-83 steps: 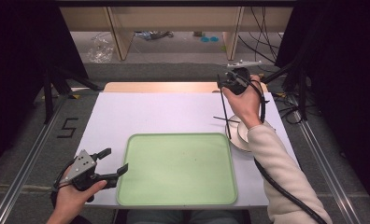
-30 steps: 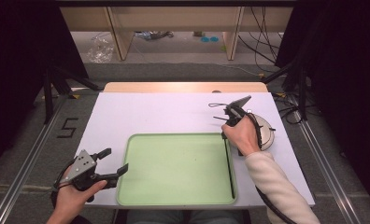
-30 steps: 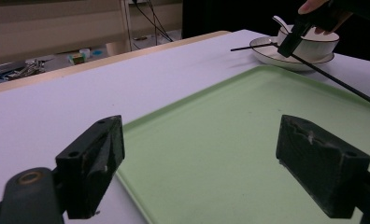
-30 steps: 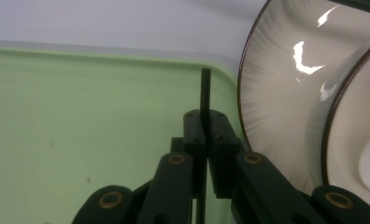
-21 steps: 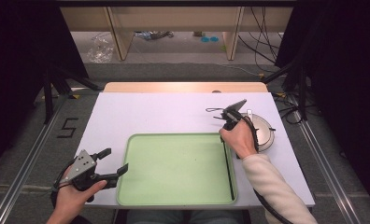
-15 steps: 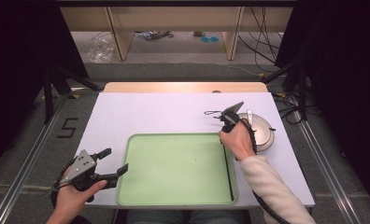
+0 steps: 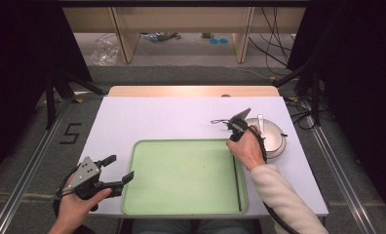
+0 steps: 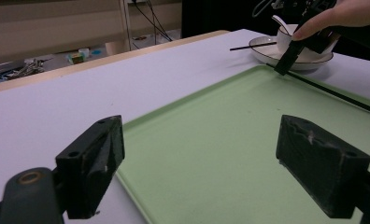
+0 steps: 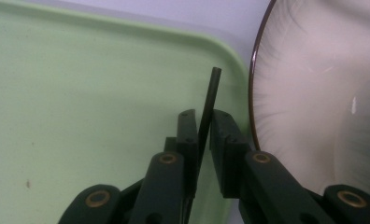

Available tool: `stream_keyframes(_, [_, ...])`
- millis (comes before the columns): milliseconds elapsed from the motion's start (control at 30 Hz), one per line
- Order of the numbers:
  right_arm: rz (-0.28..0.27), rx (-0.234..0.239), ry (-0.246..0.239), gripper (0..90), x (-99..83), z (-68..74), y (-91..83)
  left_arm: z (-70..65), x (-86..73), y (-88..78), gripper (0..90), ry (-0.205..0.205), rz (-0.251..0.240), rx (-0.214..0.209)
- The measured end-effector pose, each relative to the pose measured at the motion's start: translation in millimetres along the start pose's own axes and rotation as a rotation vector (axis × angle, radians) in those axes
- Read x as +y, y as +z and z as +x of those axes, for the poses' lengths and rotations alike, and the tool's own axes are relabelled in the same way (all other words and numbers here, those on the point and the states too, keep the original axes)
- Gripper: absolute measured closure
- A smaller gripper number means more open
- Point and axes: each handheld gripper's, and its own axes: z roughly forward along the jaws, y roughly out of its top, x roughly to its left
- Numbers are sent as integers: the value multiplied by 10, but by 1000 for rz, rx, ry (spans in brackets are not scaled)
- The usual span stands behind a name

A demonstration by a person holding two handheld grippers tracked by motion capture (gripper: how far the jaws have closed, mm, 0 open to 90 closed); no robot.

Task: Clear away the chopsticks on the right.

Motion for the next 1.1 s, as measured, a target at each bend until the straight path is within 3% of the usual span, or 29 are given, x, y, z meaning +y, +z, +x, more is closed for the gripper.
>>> stream_keyframes(67, [33,24,-14,816,7,-12,-35,-1,0,1,152,0,-1,0])
stream_keyframes(100, [8,-4,-13,809,0,-1,-34,0,0,0,153,0,0,0])
stream_keyframes(267, [-9,5,-41,790,-6,5,-97,-1,0,0,153,1,0,-1])
stream_keyframes(300, [-38,5,-46,781,-10,7,-108,-1,0,0,152,1,0,-1])
stream_keyframes(333, [-30,2,-60,774,-4,9,-136,0,0,-1,153,1,0,0])
stream_keyframes(533, [-106,4,-137,721,0,31,-272,-2,0,2,153,1,1,0])
stream_keyframes(633, [-162,-6,-220,672,6,35,-327,-2,0,0,153,1,1,0])
stream_keyframes(700, [-228,-14,-364,649,25,-18,-345,-2,-1,1,152,0,1,0])
stream_keyframes(733, [-243,-18,-393,636,29,-20,-359,-1,0,1,152,1,0,0])
stream_keyframes(767, [-247,-21,-413,620,33,-19,-380,-1,0,1,153,0,0,1])
stream_keyframes(967, [-280,-70,-662,536,110,-30,-477,-1,1,2,153,3,1,-1])
stream_keyframes(1000, [-286,-87,-724,525,144,-38,-489,-1,1,2,153,1,1,0])
stream_keyframes(1100, [-276,-141,-836,510,222,-52,-523,1,0,2,152,0,0,0])
